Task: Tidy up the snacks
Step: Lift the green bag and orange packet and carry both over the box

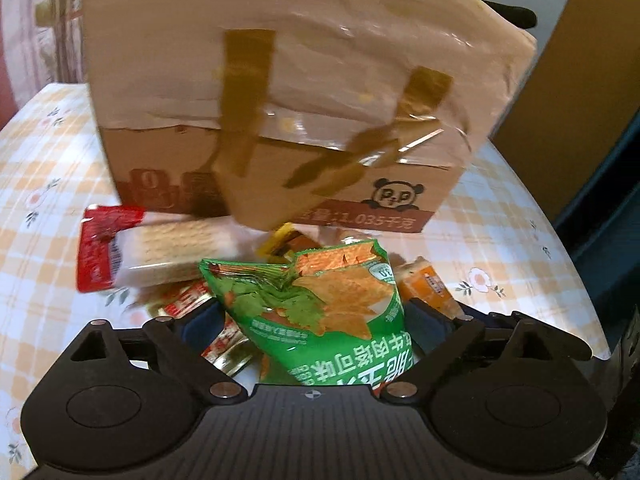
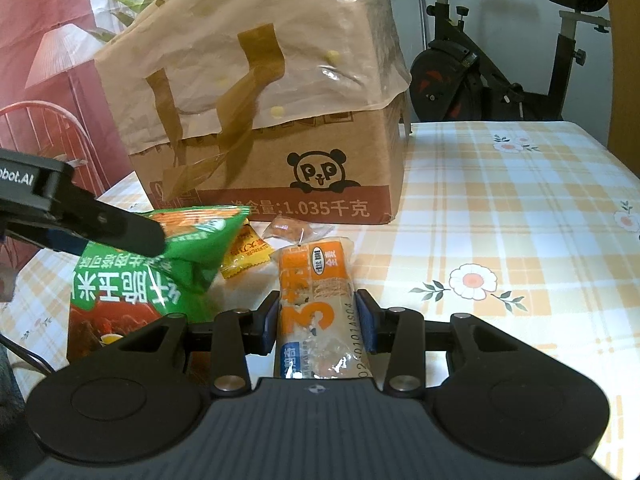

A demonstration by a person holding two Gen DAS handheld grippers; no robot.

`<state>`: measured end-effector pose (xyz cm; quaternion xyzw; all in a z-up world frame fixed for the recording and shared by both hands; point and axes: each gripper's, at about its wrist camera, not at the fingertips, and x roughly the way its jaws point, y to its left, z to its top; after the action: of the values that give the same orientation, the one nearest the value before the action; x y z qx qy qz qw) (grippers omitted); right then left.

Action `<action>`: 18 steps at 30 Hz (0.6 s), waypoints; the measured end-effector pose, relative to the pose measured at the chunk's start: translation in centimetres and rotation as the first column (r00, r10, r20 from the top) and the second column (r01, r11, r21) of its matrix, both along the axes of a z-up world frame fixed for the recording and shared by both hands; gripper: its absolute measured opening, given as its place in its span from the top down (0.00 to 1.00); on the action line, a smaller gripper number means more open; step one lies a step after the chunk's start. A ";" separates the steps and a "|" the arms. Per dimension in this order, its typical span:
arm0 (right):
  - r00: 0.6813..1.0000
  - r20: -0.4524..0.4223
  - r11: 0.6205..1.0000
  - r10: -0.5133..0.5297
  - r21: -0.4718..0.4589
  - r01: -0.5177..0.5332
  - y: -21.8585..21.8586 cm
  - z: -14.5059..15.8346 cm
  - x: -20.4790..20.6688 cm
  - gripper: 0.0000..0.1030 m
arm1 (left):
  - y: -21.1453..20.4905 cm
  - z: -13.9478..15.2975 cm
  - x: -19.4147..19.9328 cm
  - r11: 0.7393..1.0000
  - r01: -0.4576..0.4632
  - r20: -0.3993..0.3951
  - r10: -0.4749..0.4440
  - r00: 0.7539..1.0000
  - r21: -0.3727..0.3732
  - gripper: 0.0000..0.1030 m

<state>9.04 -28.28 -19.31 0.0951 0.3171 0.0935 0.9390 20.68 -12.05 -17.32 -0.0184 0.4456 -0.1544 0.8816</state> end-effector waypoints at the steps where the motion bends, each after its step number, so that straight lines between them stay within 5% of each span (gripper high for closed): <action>1: 1.000 0.000 1.000 0.000 -0.001 0.000 0.0 0.0 0.0 0.59 | -0.2 -0.2 0.1 1.000 0.006 -0.002 -0.006 1.000 -0.006 0.05; 13: 1.000 0.001 0.999 0.031 -0.032 -0.031 0.6 -0.1 0.1 0.59 | 0.7 -2.7 0.5 0.984 -0.018 -0.082 0.004 0.997 -0.174 0.05; 18: 0.999 0.002 0.998 0.051 -0.042 -0.050 0.9 0.0 0.1 0.59 | 1.1 -4.2 0.3 0.982 0.001 -0.136 -0.027 0.990 -0.187 0.11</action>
<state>9.18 -27.37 -19.34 0.0673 0.3197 0.1106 0.9386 20.96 -10.94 -21.47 -0.1081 0.4891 -0.2000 0.8421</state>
